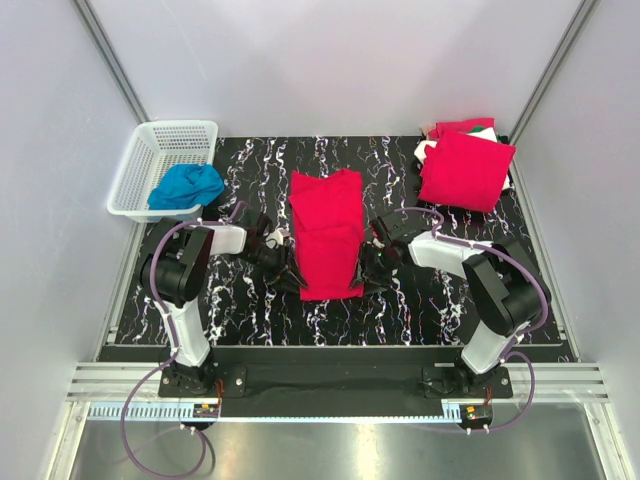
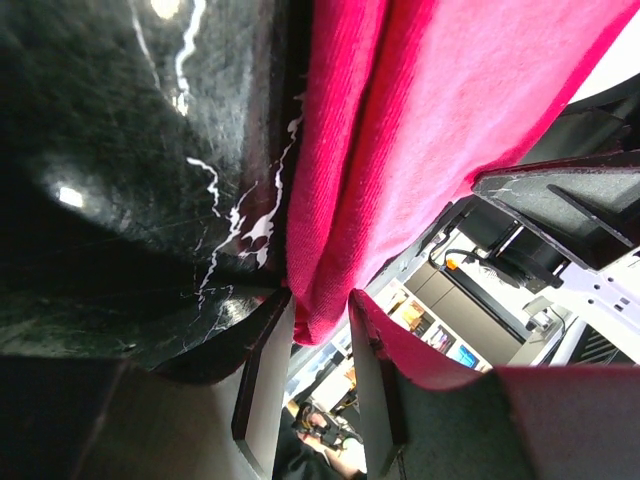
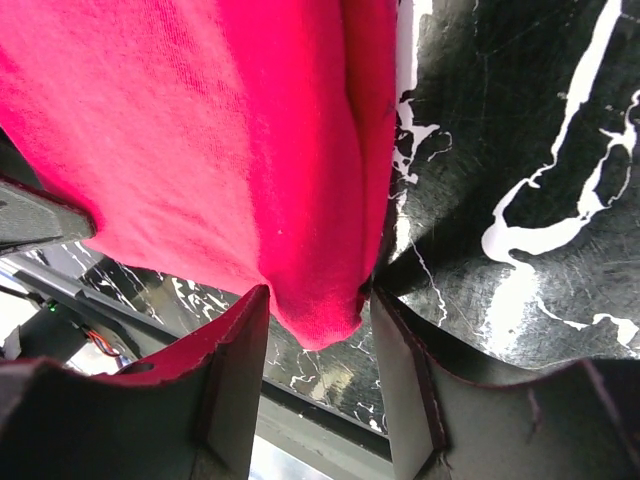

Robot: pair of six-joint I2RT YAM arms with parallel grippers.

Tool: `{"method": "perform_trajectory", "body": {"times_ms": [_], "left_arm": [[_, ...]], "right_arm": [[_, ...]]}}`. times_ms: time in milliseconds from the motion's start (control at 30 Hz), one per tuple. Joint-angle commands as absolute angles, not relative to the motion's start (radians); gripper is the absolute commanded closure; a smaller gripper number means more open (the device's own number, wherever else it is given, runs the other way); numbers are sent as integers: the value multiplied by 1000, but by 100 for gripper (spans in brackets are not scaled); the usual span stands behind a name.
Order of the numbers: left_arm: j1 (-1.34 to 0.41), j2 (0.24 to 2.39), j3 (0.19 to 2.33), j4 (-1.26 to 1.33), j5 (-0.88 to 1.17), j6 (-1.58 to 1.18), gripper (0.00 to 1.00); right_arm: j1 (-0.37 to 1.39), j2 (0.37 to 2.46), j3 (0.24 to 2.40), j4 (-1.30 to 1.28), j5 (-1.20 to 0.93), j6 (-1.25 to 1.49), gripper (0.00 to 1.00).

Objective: Fold and stack the t-shirts
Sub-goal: Fold the tshirt

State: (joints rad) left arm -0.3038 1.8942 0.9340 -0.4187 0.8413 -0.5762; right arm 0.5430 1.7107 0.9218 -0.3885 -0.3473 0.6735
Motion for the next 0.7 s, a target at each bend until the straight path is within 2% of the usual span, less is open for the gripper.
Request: {"method": "perform_trajectory", "body": {"times_ms": [0, 100, 200, 333, 367, 400, 467, 533, 600, 667], "left_arm": [[-301, 1940, 940, -393, 637, -526, 64], [-301, 1936, 945, -391, 630, -534, 66], [-301, 1934, 948, -391, 627, -538, 74], [-301, 1934, 951, -391, 629, -540, 86], [-301, 1934, 954, -391, 627, -540, 92], [-301, 1934, 954, -393, 629, -541, 94], [-301, 1930, 957, -391, 632, -541, 96], [-301, 1928, 957, -393, 634, -538, 96], [-302, 1928, 960, -399, 634, -534, 96], [-301, 1928, 960, -399, 630, -535, 96]], "right_arm": [[545, 1715, 899, -446, -222, 618, 47], [546, 1718, 885, -437, -216, 620, 47], [546, 1715, 870, -420, -204, 623, 49], [545, 1718, 873, -411, -215, 620, 56], [546, 1721, 871, -410, -212, 620, 66], [546, 1723, 873, -410, -212, 618, 69], [546, 1729, 870, -394, -213, 618, 75], [546, 1738, 873, -391, -218, 615, 76], [545, 1743, 874, -390, -221, 615, 77], [546, 1740, 874, -388, -224, 617, 73]]}}
